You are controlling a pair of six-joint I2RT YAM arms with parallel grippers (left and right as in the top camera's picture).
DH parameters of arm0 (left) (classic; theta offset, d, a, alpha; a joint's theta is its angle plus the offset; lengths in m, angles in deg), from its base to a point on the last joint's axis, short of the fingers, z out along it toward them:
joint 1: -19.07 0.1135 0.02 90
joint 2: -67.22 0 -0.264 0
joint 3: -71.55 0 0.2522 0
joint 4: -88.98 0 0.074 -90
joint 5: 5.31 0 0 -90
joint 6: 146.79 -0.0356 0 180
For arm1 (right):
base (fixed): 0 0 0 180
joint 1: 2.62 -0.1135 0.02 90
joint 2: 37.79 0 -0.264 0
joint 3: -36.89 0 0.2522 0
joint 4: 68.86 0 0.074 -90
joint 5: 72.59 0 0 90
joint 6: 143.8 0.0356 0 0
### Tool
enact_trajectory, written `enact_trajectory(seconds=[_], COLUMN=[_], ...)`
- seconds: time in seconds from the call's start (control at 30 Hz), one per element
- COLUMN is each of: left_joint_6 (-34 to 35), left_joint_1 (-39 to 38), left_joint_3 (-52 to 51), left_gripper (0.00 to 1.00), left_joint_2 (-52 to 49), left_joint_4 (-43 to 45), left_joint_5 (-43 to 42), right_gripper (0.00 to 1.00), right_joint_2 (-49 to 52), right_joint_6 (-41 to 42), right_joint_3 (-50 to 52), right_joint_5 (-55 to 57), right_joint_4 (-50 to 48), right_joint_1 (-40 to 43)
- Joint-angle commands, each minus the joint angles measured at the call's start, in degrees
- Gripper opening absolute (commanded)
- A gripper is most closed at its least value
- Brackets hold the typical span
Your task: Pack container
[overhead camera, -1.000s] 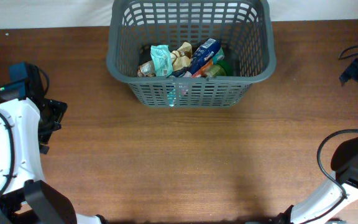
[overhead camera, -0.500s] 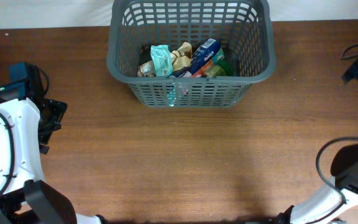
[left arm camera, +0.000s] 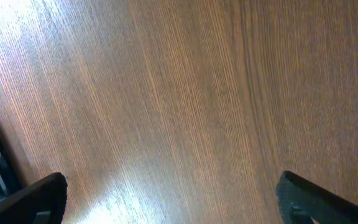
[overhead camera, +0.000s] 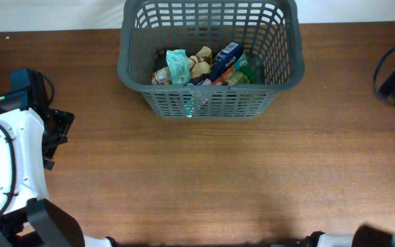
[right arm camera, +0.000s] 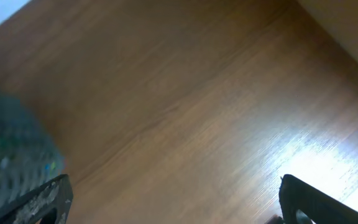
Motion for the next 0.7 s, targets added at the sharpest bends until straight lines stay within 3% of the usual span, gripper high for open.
enact_trajectory(seconds=[0.0, 0.43, 0.67], left_joint_6=[-0.9, -0.9, -0.9], left_joint_1=[0.3, 0.3, 0.3], left_joint_3=[-0.4, -0.4, -0.4], left_gripper=[0.99, 0.99, 0.99], left_joint_2=[0.1, 0.1, 0.1], left_joint_4=[-0.1, 0.0, -0.1], left_joint_5=[-0.3, -0.3, -0.3], right_gripper=[0.99, 0.99, 0.99], right_joint_2=[-7.6, -39.2, -46.0], right_joint_6=[0.3, 1.1, 0.5], right_joint_3=[7.7, 45.9, 46.3], right_joint_5=[0.9, 4.0, 3.5], right_joint_4=[0.1, -1.1, -1.8], right_joint_1=[-2.3, -7.6, -11.3])
